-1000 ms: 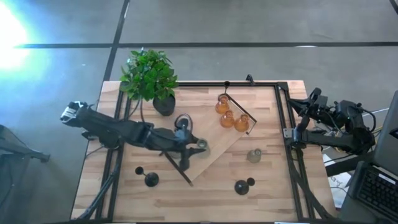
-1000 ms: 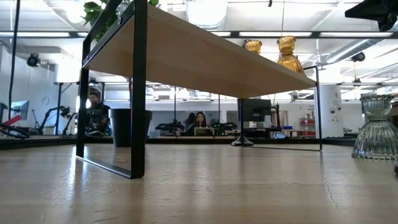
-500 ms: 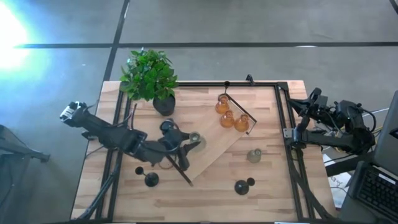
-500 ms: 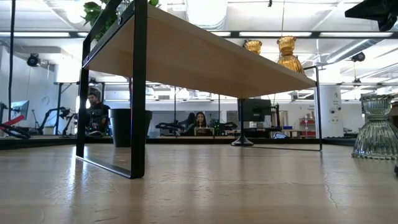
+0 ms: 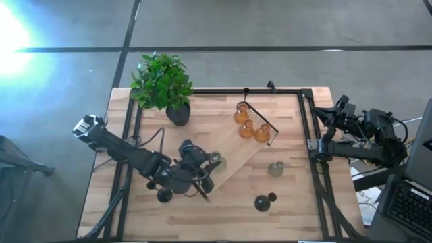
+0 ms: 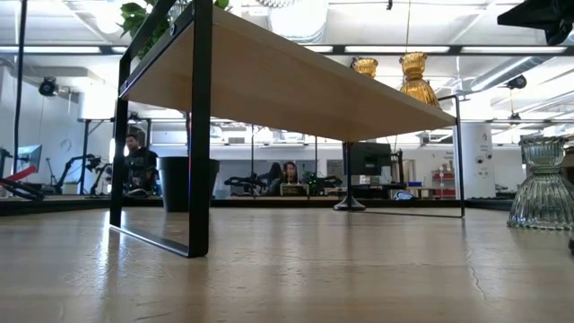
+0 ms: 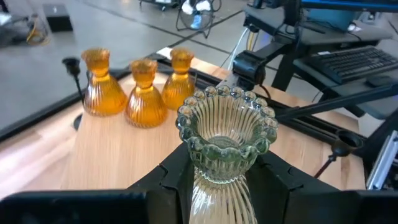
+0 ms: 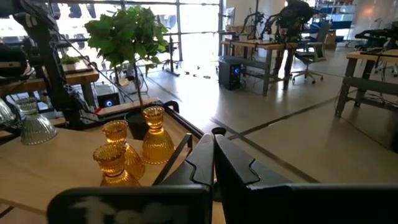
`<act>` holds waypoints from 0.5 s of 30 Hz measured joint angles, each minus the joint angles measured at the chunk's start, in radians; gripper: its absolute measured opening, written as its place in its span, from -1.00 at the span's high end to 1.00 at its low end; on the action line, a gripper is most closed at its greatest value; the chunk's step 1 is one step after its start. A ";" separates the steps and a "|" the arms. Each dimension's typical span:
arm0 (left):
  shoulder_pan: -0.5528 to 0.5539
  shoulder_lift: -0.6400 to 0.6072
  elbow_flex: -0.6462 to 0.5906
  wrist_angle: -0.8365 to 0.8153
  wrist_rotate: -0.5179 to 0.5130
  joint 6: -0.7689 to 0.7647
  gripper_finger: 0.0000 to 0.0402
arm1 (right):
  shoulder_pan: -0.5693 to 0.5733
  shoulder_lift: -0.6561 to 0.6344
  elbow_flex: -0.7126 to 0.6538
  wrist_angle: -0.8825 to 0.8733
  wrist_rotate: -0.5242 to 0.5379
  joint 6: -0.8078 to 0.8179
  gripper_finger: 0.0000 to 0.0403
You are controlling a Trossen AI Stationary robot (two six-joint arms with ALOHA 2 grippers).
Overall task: Pick & Place candle stick holders
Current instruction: Put the left transparent glass candle holder on the shelf
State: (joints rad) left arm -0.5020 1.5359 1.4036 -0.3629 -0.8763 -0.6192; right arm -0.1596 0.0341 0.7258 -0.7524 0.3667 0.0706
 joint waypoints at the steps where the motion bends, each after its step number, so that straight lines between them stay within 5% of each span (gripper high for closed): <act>1: -0.002 0.004 0.000 -0.011 -0.004 -0.030 0.41 | 0.000 0.000 0.000 0.000 0.000 0.000 0.96; 8: -0.021 0.041 0.000 -0.128 -0.038 -0.216 0.41 | 0.000 0.000 0.000 0.000 0.000 0.000 0.96; 15: -0.024 0.062 -0.001 -0.156 -0.072 -0.209 0.41 | 0.000 0.000 0.000 0.000 0.000 0.000 0.96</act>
State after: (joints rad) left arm -0.5262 1.5981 1.4029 -0.5187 -0.9481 -0.8279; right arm -0.1596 0.0343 0.7258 -0.7524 0.3664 0.0708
